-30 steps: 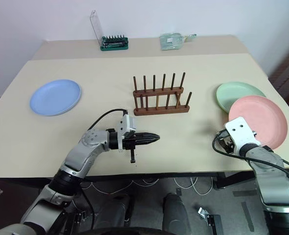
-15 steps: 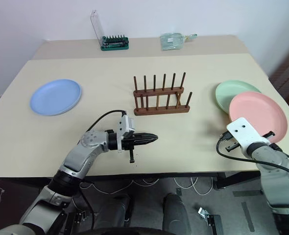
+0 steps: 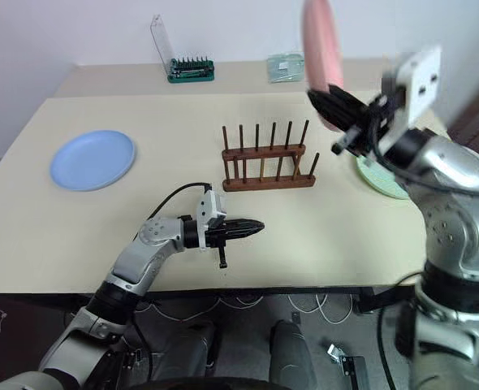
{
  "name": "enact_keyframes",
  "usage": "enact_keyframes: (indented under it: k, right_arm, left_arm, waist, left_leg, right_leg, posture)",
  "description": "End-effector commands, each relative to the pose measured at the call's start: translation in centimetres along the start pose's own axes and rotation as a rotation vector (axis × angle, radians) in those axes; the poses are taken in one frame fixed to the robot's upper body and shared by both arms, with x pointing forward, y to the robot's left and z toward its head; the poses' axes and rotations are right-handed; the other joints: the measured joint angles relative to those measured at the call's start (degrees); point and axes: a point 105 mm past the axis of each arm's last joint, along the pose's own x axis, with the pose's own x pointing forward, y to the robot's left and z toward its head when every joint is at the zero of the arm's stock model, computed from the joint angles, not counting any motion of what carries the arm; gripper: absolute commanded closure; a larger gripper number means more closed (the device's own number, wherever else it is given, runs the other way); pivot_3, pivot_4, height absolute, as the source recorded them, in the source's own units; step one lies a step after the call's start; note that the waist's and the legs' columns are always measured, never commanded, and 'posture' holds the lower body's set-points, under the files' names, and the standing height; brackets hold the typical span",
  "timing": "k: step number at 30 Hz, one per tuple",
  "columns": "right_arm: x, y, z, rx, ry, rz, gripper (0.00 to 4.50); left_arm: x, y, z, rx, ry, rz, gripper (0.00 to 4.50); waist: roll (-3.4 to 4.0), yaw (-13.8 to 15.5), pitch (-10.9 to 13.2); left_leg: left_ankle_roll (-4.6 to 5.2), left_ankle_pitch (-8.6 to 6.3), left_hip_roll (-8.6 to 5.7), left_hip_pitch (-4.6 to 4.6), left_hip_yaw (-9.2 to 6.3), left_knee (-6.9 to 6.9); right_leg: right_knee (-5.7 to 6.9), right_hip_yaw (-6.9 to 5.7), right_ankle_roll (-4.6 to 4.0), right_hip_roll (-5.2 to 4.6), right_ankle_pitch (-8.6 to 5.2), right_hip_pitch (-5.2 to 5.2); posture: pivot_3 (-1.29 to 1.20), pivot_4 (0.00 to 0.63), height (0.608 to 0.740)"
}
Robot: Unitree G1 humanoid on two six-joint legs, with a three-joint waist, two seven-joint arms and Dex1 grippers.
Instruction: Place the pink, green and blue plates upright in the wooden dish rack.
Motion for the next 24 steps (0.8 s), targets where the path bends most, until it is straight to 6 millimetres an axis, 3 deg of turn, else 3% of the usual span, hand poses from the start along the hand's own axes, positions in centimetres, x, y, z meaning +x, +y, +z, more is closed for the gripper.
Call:
enact_keyframes:
  k: [1, 11, 24]
  right_arm:
    - [0.8, -0.5, 0.2, 0.159, -0.037, 0.043, 4.47]
    - [1.3, -2.3, -1.9, 0.347, -0.005, 0.047, 4.47]
    - [0.6, -5.2, -3.5, 0.532, -0.029, -0.056, 4.47]
  left_arm:
    - [-0.5, 0.4, 1.1, 0.037, -0.038, 0.036, 4.50]
    - [-2.2, 1.2, 1.8, 0.044, -0.078, 0.135, 4.50]
    - [-2.2, 1.0, 2.0, 0.051, -0.082, 0.132, 4.50]
  waist:
    - [0.00, 0.6, 0.0]
    - [0.05, 0.4, 0.0]
    - [0.06, -0.8, 0.0]
  left_leg:
    - [0.00, 0.00, -0.04, -0.04, 0.03, 0.01]
    - [0.01, 0.00, -0.03, -0.03, 0.10, -0.02]
    - [0.01, 0.00, -0.01, 0.00, 0.11, -0.02]
  right_leg:
    - [-0.03, 0.02, 0.00, -0.04, 0.00, -0.03]
    - [0.02, 0.05, 0.00, -0.03, 0.01, -0.10]
    - [0.09, 0.05, 0.01, 0.00, 0.01, -0.10]
  posture:
    - [0.00, 0.150, 0.740]
    - [0.00, 0.150, 0.740]
    - [0.00, 0.150, 0.740]
